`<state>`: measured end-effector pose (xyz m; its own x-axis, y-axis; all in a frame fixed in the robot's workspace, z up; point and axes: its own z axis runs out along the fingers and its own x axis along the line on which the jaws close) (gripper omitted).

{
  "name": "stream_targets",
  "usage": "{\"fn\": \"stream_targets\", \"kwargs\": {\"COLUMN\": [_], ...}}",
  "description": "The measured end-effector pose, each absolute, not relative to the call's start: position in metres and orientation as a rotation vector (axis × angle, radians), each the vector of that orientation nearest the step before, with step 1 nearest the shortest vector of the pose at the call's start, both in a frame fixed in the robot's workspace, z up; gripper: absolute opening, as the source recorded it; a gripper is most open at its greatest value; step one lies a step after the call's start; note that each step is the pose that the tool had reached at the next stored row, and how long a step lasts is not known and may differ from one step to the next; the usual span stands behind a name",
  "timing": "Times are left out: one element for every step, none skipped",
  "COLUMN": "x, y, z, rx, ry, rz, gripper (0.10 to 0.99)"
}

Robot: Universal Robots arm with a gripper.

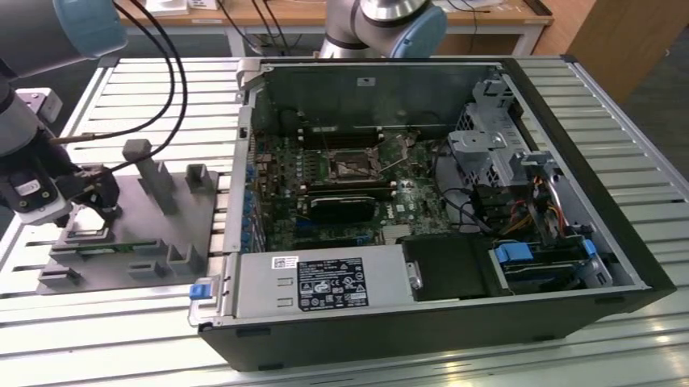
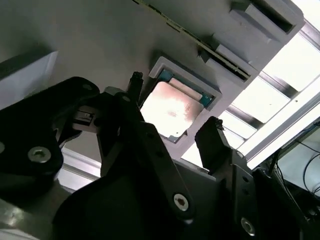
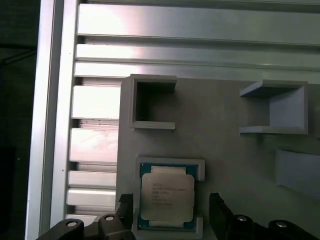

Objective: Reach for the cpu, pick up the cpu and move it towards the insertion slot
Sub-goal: 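Pick up the cpu and move it towards the insertion slot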

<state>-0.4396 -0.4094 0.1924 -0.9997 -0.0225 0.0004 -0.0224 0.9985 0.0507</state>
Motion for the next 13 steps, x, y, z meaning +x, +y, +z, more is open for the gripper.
{"fn": "stream_targets", "kwargs": {"x": [-0.4400,-0.4411,-0.4417,-0.4425,-0.4437,-0.4445,-0.4446,-0.4445,-0.4447,-0.4446,-0.4446,-0.4445,-0.4446], "y": [-0.4082,-0.4075,-0.4063,-0.4057,-0.4056,-0.4056,-0.4056,-0.4056,-0.4056,-0.4056,-0.4056,-0.4056,-0.4052], "z": [0.1923,0.1920,0.1918,0.1915,0.1911,0.1904,0.1896,0.1889,0.1884,0.1879,0.1871,0.1865,0.1862], "rx": [0.035,0.036,0.036,0.036,0.036,0.036,0.036,0.036,0.036,0.036,0.036,0.036,0.036], "ry": [-3.140,-3.142,-3.144,-3.145,-3.147,-3.149,-3.151,-3.151,-3.151,-3.151,-3.152,-3.152,-3.151], "rz": [-0.079,-0.079,-0.079,-0.078,-0.078,-0.078,-0.078,-0.077,-0.071,-0.066,-0.063,-0.063,-0.062], "gripper": [0.702,0.631,0.631,0.631,0.631,0.631,0.631,0.631,0.631,0.631,0.631,0.631,0.631]}}
